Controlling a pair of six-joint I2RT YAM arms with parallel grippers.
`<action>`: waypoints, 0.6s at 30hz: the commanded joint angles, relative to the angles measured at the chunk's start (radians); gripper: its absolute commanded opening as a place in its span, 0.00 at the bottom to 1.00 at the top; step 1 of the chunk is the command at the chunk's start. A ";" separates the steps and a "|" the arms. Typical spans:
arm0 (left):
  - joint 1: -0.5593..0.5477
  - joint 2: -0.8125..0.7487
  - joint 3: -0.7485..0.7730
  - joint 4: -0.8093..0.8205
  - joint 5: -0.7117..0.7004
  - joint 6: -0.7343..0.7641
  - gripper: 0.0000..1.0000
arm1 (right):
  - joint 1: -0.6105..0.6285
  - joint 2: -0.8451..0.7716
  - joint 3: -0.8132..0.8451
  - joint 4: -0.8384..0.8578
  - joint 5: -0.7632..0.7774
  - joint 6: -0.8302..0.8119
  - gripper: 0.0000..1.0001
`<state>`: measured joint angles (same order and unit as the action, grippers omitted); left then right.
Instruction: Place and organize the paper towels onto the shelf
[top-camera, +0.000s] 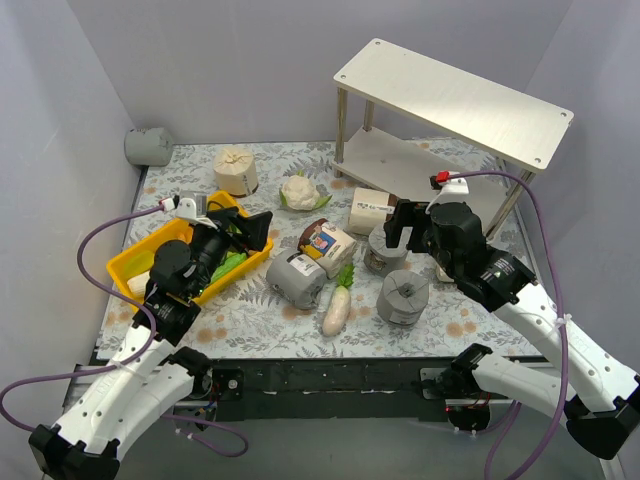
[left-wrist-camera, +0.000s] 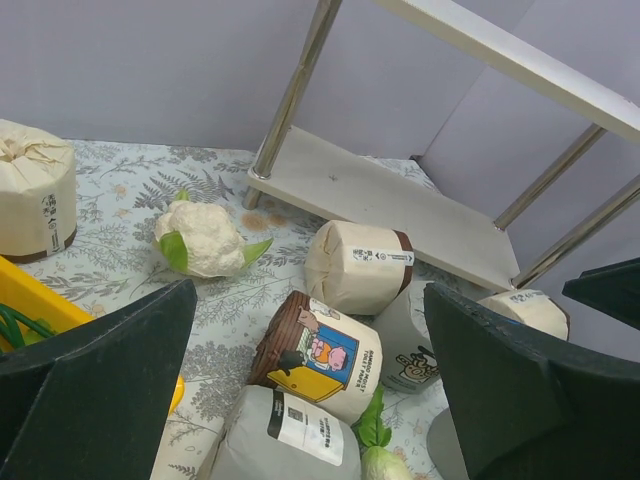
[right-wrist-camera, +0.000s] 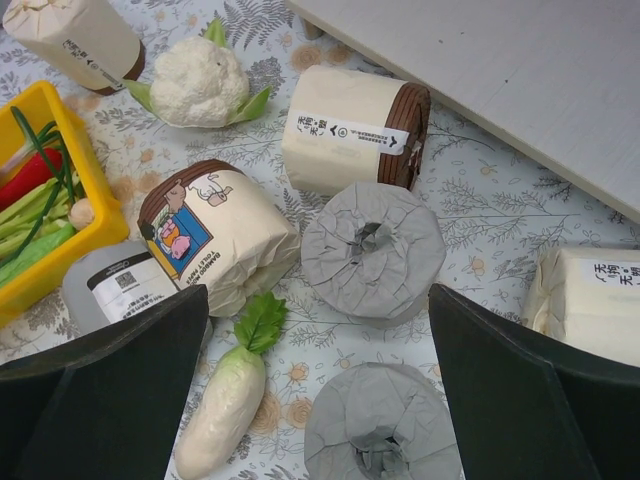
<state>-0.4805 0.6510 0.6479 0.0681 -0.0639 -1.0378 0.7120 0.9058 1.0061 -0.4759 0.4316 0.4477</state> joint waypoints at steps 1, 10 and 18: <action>0.003 -0.014 0.010 0.007 -0.011 -0.002 0.98 | 0.003 -0.022 0.017 0.013 0.048 0.026 0.99; 0.003 -0.017 0.010 0.006 -0.019 -0.004 0.98 | 0.003 -0.019 0.009 0.017 0.042 0.036 0.99; 0.003 -0.016 0.012 0.002 -0.024 -0.002 0.98 | 0.003 0.008 0.019 -0.111 0.180 0.213 0.94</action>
<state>-0.4805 0.6449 0.6476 0.0681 -0.0708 -1.0447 0.7120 0.9001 1.0061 -0.5095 0.4934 0.5514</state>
